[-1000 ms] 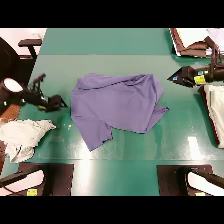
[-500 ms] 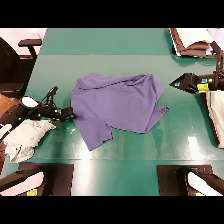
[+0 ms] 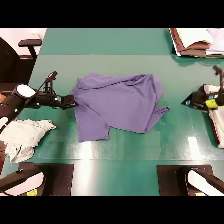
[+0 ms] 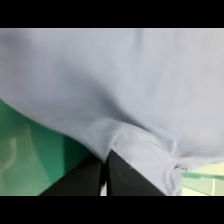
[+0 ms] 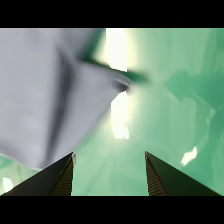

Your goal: Fold the shirts.

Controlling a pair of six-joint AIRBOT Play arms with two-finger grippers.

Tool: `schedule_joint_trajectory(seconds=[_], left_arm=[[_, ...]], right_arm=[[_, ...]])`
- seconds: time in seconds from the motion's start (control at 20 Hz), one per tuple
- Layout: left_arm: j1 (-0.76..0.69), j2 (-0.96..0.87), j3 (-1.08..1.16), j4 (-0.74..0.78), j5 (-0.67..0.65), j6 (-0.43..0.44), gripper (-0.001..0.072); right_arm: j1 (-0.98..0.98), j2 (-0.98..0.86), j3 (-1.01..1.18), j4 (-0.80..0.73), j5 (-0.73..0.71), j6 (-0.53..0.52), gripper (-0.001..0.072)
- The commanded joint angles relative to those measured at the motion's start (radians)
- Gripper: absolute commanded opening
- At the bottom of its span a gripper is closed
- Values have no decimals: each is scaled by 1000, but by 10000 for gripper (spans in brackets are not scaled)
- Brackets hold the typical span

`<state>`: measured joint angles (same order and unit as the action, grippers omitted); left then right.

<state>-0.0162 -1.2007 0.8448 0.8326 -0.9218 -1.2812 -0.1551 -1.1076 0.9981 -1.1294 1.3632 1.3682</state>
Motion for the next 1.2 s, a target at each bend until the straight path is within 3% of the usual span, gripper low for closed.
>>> schedule_joint_trajectory(seconds=[0.0,0.1,0.25,0.75,0.9,1.0,1.05,1.1,1.15], left_arm=[[-2,1,29,-2,-5,-2,27],[-2,1,29,-3,-2,-2,27],[-2,1,29,-3,-2,-2,27],[-2,1,29,-3,22,-2,27],[-2,1,29,-3,23,-2,27],[-2,1,29,-4,22,-2,27],[-2,1,29,-4,22,-2,27],[-2,1,29,-8,18,-2,27],[-2,1,34,-11,0,-2,27]], right_arm=[[-16,-63,-112,-33,-77,-143,514],[30,-113,-104,-58,-135,-211,512],[141,-169,-58,-209,-236,-219,512],[349,-308,58,-286,-238,-294,499],[359,-332,58,-285,-223,-294,332],[359,-325,59,-275,-238,-294,135],[359,-315,59,-276,-252,-294,74],[359,-302,59,-277,-264,-293,24],[359,-288,60,-276,-259,-292,23]])
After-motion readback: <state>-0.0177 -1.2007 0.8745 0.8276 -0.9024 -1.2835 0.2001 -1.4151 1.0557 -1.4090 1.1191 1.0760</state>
